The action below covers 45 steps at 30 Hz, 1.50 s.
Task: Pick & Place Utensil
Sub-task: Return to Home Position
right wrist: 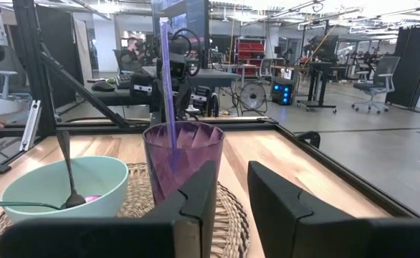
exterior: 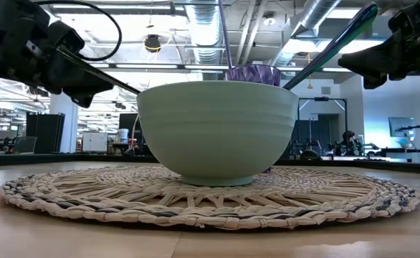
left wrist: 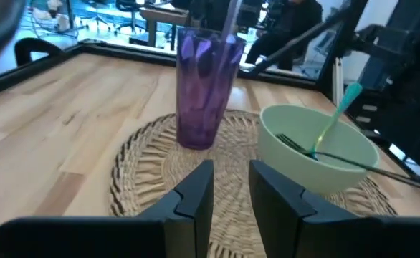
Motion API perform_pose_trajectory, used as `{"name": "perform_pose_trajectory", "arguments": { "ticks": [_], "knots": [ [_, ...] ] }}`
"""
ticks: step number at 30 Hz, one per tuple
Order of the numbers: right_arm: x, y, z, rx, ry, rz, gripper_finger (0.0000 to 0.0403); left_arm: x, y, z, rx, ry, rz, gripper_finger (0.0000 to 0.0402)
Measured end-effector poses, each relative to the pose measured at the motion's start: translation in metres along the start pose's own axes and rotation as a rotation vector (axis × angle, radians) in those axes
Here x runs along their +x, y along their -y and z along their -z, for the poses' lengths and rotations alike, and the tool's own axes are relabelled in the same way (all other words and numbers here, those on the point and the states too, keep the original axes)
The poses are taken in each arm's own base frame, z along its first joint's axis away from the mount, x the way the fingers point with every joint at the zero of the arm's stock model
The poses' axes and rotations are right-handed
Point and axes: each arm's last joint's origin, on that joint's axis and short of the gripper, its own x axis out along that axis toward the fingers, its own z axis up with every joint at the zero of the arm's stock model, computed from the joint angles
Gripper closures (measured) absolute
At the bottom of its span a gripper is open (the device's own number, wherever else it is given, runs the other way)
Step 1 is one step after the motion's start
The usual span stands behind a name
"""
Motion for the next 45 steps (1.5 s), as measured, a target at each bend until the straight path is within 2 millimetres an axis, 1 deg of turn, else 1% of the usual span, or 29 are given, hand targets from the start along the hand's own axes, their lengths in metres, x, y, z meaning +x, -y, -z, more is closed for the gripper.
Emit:
{"name": "perform_pose_trajectory", "arguments": {
  "ticks": [3,8,11,13,16,18,20,22,25,27,36,42,45],
  "knots": [
    [0.000,0.000,0.000,0.000,0.000,0.000,0.0328,0.000,-0.002,0.000,-0.008,-0.002,-0.016,0.0311],
    [0.000,0.000,0.000,0.000,0.000,0.000,0.0328,-0.001,-0.007,0.010,-0.020,-0.102,-0.059,0.0311],
    [0.000,0.000,0.000,0.000,0.000,0.000,0.0328,-0.003,-0.009,0.008,-0.016,-0.080,-0.079,0.0311],
    [0.000,0.000,0.000,0.000,0.000,0.000,0.0328,-0.005,-0.010,0.005,0.025,-0.063,-0.083,0.0311],
    [0.000,0.000,0.000,0.000,0.000,0.000,0.0328,-0.013,-0.014,0.005,0.052,-0.081,-0.096,0.0311],
    [0.000,0.000,0.000,0.000,0.000,0.000,0.0328,-0.020,-0.016,0.000,0.034,-0.091,-0.110,0.0311],
    [0.000,0.000,0.000,0.000,0.000,0.000,0.0328,-0.028,-0.015,-0.005,-0.008,-0.093,-0.088,0.0311],
    [0.000,0.000,0.000,0.000,0.000,-0.001,0.0328,-0.034,-0.013,-0.006,-0.014,-0.089,-0.031,0.0311],
    [0.000,0.000,0.000,-0.001,-0.001,-0.001,0.0328,-0.034,-0.008,-0.006,0.011,-0.093,0.119,0.0311],
    [0.000,0.000,0.000,0.000,0.000,0.000,0.0328,-0.033,-0.007,-0.005,0.011,-0.107,0.136,0.0311],
    [0.000,0.000,0.000,0.000,0.000,-0.001,0.0328,-0.033,-0.011,-0.006,-0.008,-0.087,0.003,0.0311],
    [0.000,0.000,0.000,0.000,0.000,-0.001,0.0328,-0.033,-0.015,-0.006,-0.002,-0.071,-0.135,0.0311],
    [0.000,0.000,0.000,0.000,0.000,-0.001,0.0328,-0.031,-0.017,-0.005,0.001,-0.049,-0.164,0.0311]
  ]
}}
